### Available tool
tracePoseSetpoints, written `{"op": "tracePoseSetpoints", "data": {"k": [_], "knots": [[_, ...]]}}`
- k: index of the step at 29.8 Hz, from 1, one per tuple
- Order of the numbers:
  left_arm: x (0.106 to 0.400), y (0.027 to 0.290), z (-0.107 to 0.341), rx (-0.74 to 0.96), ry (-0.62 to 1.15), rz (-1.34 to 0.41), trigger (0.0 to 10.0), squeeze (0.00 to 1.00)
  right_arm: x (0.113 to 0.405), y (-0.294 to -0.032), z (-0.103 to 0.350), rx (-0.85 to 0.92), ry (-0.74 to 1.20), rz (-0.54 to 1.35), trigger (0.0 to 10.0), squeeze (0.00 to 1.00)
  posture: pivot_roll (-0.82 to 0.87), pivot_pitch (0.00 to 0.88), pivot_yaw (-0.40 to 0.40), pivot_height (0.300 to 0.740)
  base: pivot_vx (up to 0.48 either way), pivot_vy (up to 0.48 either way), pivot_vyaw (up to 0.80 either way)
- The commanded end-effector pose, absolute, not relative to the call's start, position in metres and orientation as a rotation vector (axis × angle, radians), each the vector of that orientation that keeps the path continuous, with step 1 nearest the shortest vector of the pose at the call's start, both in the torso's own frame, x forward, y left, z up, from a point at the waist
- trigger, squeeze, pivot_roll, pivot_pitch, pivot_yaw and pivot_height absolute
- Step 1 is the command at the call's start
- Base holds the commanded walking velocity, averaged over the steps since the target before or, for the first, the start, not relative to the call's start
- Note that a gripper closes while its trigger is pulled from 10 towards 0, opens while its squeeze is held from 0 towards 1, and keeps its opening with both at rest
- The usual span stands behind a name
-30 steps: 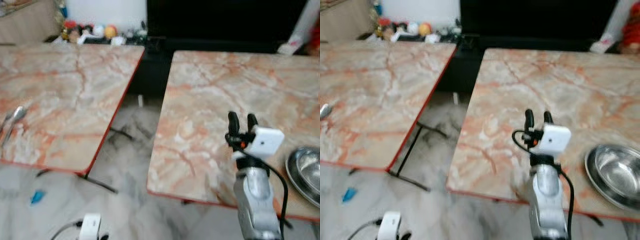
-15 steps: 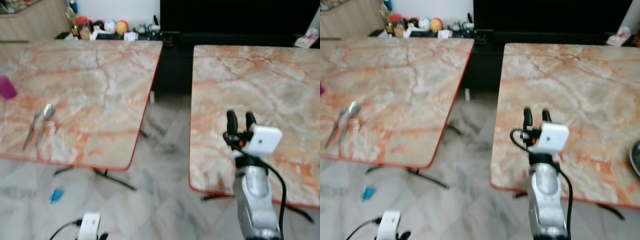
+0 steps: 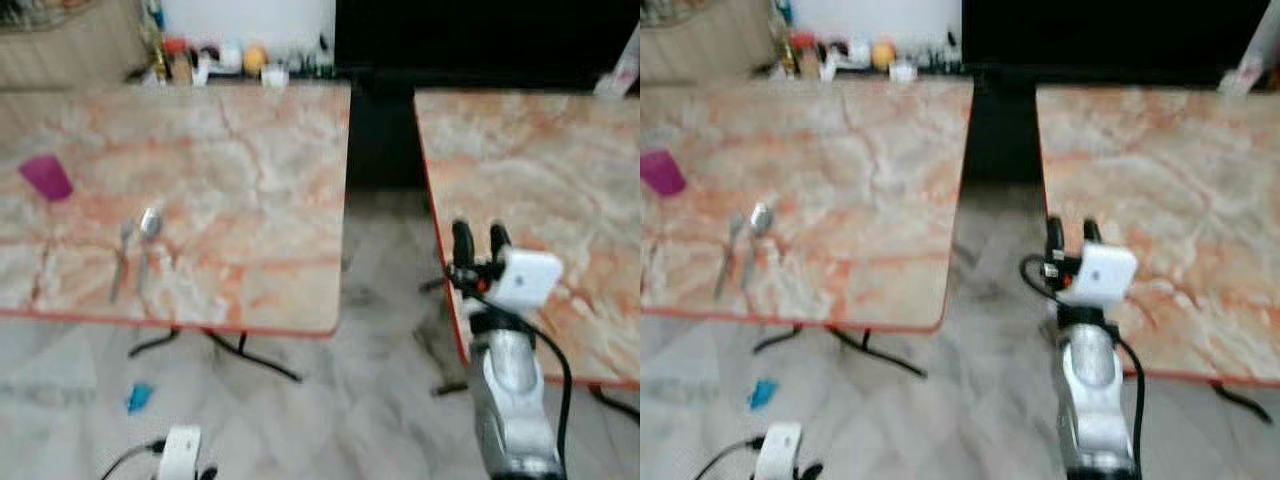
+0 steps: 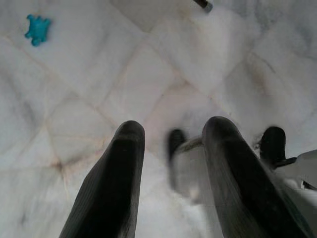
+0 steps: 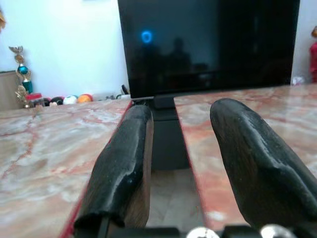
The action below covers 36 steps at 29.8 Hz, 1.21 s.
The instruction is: Setting the table
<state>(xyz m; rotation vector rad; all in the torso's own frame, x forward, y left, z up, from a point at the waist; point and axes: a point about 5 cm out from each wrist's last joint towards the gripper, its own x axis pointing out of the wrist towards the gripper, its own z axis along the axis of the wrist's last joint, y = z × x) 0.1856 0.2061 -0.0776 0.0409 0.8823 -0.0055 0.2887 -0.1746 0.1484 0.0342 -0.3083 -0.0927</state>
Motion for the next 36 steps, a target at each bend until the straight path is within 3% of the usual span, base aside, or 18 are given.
{"op": "tracePoseSetpoints", "data": {"k": [1,19,36], "knots": [[0.1769,0.2144,-0.0806,0.055,0.913,0.014,10.0,0.0,0.2904,-0.1667,0.1521,0.051,-0.319,-0.071,10.0,0.0,-0.03,0.079,0.013,0.74,0.0,0.398,0.0],[0.1778,0.2153,-0.0801,0.054,0.913,0.019,10.0,0.0,0.2925,-0.1625,0.1528,0.051,-0.315,-0.056,10.0,0.0,-0.03,0.09,0.015,0.74,0.0,0.396,0.0],[0.175,0.2157,-0.0813,0.057,0.918,0.022,10.0,0.0,0.2962,-0.1591,0.1528,0.057,-0.316,-0.044,10.0,0.0,-0.02,0.049,0.005,0.74,0.0,0.397,0.0]]}}
